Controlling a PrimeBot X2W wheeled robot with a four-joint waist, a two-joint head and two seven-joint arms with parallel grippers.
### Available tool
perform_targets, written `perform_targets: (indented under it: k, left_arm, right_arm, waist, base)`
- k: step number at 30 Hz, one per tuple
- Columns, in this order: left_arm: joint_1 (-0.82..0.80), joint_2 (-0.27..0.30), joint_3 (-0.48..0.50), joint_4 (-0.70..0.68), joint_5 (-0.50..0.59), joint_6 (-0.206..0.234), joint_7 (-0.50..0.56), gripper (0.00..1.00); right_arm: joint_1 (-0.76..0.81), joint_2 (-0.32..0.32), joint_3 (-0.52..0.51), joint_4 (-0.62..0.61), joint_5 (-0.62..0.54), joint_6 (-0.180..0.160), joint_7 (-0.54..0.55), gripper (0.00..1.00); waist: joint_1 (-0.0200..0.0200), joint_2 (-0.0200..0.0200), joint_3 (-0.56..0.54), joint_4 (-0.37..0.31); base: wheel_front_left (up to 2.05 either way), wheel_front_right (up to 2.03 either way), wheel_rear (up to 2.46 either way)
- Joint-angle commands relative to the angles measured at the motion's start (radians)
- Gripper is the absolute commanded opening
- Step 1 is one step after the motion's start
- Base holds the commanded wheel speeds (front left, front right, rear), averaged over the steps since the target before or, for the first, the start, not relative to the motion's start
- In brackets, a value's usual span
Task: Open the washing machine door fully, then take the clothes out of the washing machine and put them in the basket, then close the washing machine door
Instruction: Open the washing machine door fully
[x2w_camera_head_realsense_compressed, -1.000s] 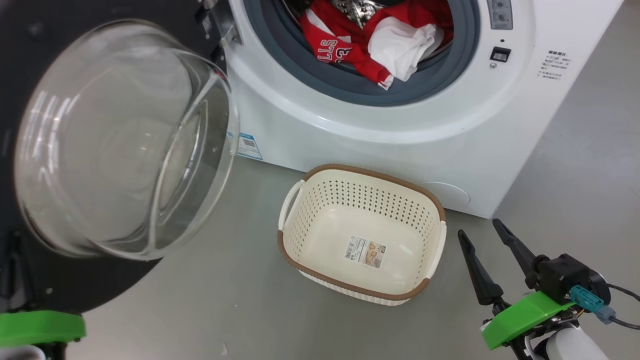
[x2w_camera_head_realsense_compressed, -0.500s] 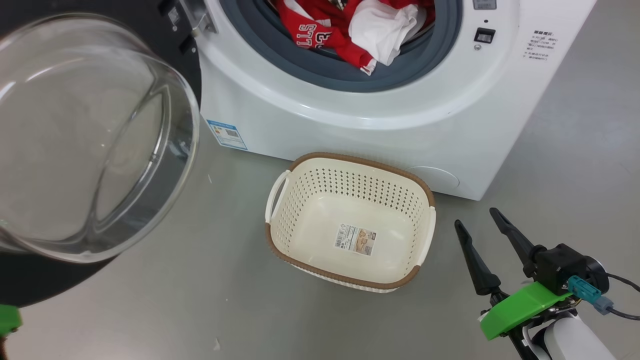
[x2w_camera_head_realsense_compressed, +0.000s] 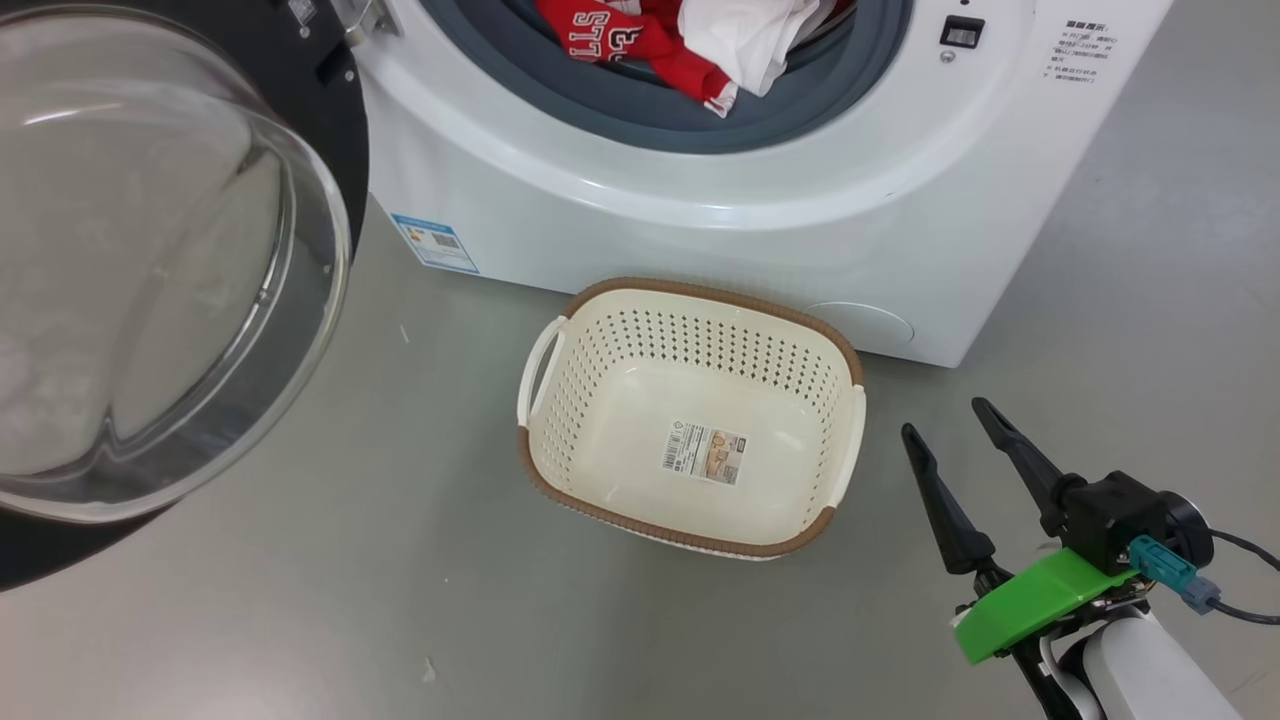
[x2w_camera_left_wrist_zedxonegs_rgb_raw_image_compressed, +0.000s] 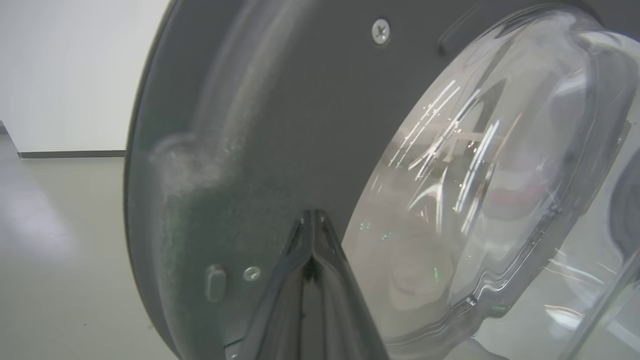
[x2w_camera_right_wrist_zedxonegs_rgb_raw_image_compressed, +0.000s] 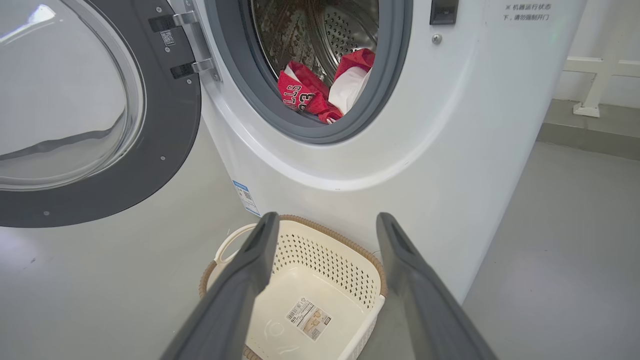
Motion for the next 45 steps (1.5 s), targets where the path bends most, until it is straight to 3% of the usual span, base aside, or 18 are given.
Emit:
perform_targets:
  k: [1,10,21,26,27,28,38,45]
  left_arm:
    - [-0.026,0.072,0.035,-0.004,0.012,0.002,-0.004,0.0]
    - [-0.054,0.096,0.05,0.054,0.014,0.001,-0.004,0.0]
    - [-0.019,0.083,-0.038,0.051,-0.054,0.001,-0.004,0.0]
    - [0.029,0.056,-0.088,-0.002,-0.098,0.001,-0.004,0.47]
    - [0.042,0.049,-0.1,-0.015,-0.104,0.001,-0.004,0.82]
    - [0.056,0.043,-0.111,-0.027,-0.109,0.001,-0.004,1.0]
    - [0.207,-0.034,-0.225,-0.216,-0.084,0.001,-0.004,1.0]
    - [0.292,-0.069,-0.315,-0.36,-0.062,0.001,-0.004,1.0]
  right_arm:
    - [-0.027,-0.004,0.028,-0.022,-0.012,0.006,-0.009,1.0]
    - [-0.034,-0.007,0.024,-0.019,-0.013,0.006,-0.009,1.0]
    - [-0.03,-0.003,0.016,-0.015,-0.011,0.006,-0.009,1.0]
    - [-0.028,0.0,0.013,-0.013,-0.005,0.006,-0.009,1.0]
    - [-0.027,0.001,0.012,-0.013,-0.004,0.006,-0.009,1.0]
    - [-0.025,0.002,0.011,-0.013,-0.003,0.006,-0.009,1.0]
    - [-0.001,0.011,0.003,-0.018,0.007,0.006,-0.009,1.0]
    - [0.012,0.022,-0.021,-0.03,0.007,0.006,-0.009,1.0]
  waist:
    - [0.0,-0.0001,0.005,-0.001]
    - [0.0,-0.0001,0.008,-0.002]
    - [0.0,-0.0001,-0.014,0.009]
    - [0.0,-0.0001,-0.03,0.012]
    - [0.0,-0.0001,-0.034,0.012]
    - [0.0,-0.0001,-0.039,0.012]
    - [0.0,-0.0001,-0.078,0.001]
    - [0.0,-0.0001,-0.092,-0.045]
  base:
    - [0.0,0.0,0.0]
    - [0.0,0.0,0.0]
    - [0.0,0.0,0.0]
    - [0.0,0.0,0.0]
    - [0.0,0.0,0.0]
    - [0.0,0.0,0.0]
    - [0.0,0.0,0.0]
    - [0.0,0.0,0.0]
